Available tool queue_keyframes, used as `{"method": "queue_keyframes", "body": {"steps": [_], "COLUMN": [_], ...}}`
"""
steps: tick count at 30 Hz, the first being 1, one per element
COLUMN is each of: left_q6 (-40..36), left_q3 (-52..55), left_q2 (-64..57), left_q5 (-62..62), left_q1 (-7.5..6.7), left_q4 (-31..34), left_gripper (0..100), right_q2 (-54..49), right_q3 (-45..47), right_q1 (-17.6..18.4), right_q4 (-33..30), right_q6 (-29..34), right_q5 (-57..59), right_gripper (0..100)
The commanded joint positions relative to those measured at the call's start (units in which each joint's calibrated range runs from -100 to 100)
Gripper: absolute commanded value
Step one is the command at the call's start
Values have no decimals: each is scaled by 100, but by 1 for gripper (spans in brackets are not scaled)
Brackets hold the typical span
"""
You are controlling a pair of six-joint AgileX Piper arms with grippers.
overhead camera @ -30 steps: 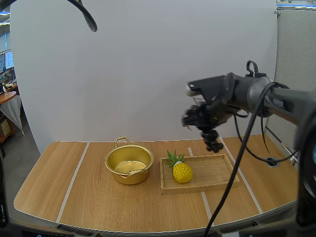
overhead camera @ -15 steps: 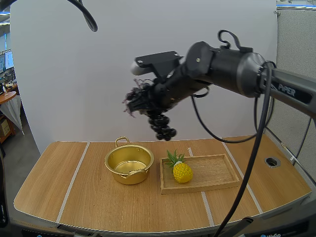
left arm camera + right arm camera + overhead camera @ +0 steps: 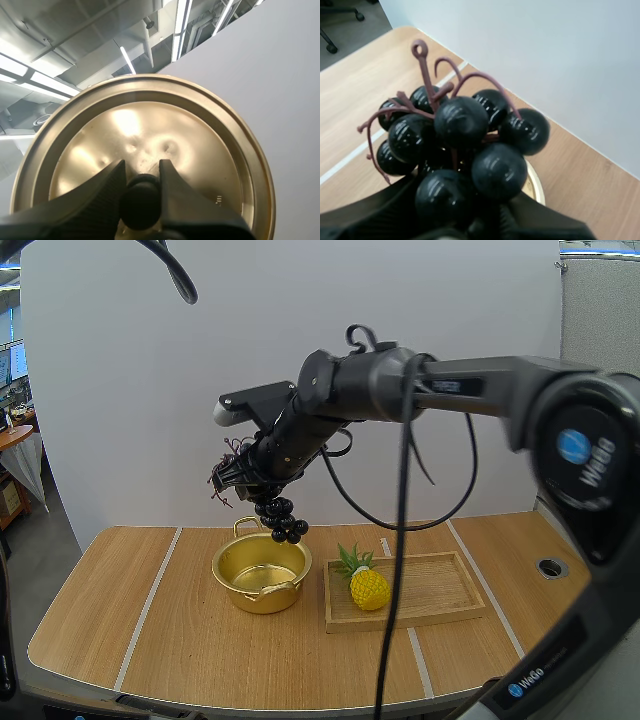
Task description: Open the pot, put the grape inside, and close it
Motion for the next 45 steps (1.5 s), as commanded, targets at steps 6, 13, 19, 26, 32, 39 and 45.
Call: {"method": "queue_keyframes", "body": {"steps": [6,13,19,26,32,39,45], "left_q6": [-47,-47,-47,-47,-47,-47,-47], "left_q3": [-44,-44,-44,-44,-44,-44,-44], "left_q2": [-31,-31,-31,-31,-31,-31,-31], "left_q5": [-181,-200,-200,-200,-200,-200,-200], "left_q1": [-16,-16,-16,-16,-16,-16,-16], "left_q4": [46,46,46,46,46,46,46], "left_gripper": [0,0,0,0,0,0,0], "right_q2": [931,1331,1624,1939,1964,1964,2021], "right_q3": [-103,-103,-103,-103,-103,252,321], "right_q1": [-2,-2,-2,-2,-2,-2,-2], "right_q4": [13,13,13,13,-6,-51,-183], "right_q6": [2,2,2,-7,-7,-7,13], "right_q5": [-678,-978,-957,-343,79,-45,-219], "right_gripper": [0,0,0,0,0,0,0]}}
